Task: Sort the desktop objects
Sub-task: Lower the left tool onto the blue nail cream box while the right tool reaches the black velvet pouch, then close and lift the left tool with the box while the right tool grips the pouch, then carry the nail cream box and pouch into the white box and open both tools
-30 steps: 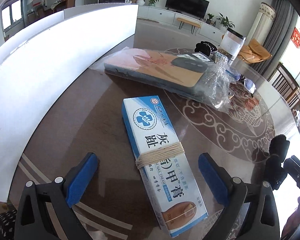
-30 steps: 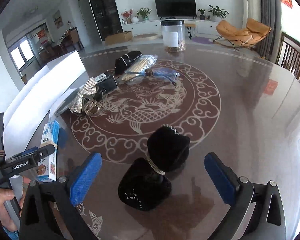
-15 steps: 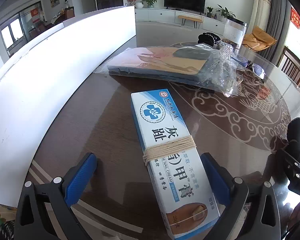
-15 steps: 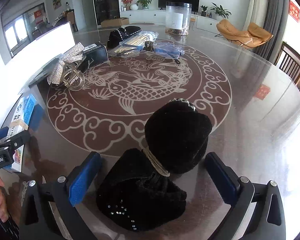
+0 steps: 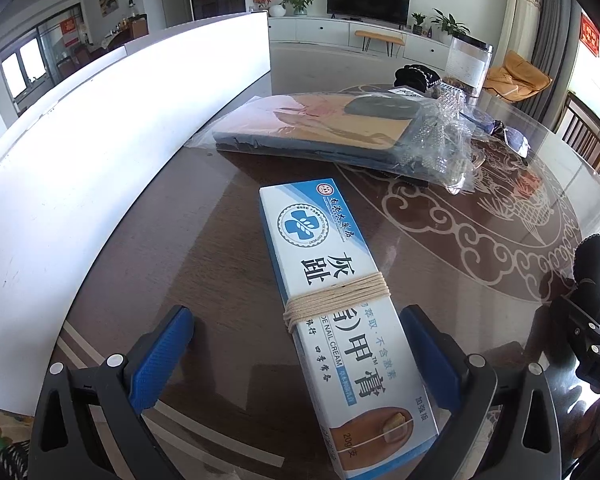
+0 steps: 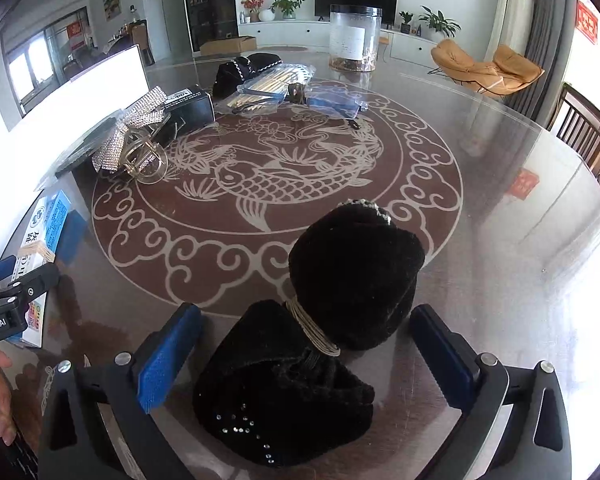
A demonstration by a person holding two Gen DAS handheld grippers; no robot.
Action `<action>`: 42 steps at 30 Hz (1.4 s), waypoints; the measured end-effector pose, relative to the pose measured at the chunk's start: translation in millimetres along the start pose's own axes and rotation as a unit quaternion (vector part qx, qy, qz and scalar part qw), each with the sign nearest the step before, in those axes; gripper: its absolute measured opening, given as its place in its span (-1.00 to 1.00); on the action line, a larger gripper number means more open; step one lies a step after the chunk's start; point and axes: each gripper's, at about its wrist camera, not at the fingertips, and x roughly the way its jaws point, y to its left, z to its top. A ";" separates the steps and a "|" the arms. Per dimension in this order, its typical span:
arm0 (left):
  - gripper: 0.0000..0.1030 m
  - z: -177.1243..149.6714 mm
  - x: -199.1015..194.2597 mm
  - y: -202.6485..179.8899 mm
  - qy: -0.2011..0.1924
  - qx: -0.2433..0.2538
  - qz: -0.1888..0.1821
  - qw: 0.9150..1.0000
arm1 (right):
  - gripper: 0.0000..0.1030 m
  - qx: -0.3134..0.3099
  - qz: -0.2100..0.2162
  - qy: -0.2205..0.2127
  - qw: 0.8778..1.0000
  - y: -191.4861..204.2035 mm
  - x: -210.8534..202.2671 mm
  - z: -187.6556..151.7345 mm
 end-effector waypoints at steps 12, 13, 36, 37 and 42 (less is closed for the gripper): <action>1.00 -0.7 -0.6 0.7 -0.001 0.000 0.000 1.000 | 1.00 0.000 0.000 0.000 1.000 -0.2 0.1 0.3; 1.00 -0.7 -0.6 0.5 -0.001 0.000 0.000 1.000 | 1.00 0.000 0.000 0.000 1.000 0.2 0.4 0.6; -0.15 -0.5 -45.7 9.5 -0.055 -0.012 -0.126 0.990 | -0.29 -0.003 0.070 -0.001 0.998 3.5 -50.8 -12.6; -0.15 -1.1 -50.3 12.1 -0.060 -0.016 -0.127 0.990 | -0.29 -0.003 0.073 0.003 0.997 5.3 -50.1 -14.9; -0.15 -10.2 -81.0 31.5 -0.081 -0.033 -0.150 0.985 | -0.29 -0.020 0.086 -0.013 0.996 22.1 -61.0 -10.0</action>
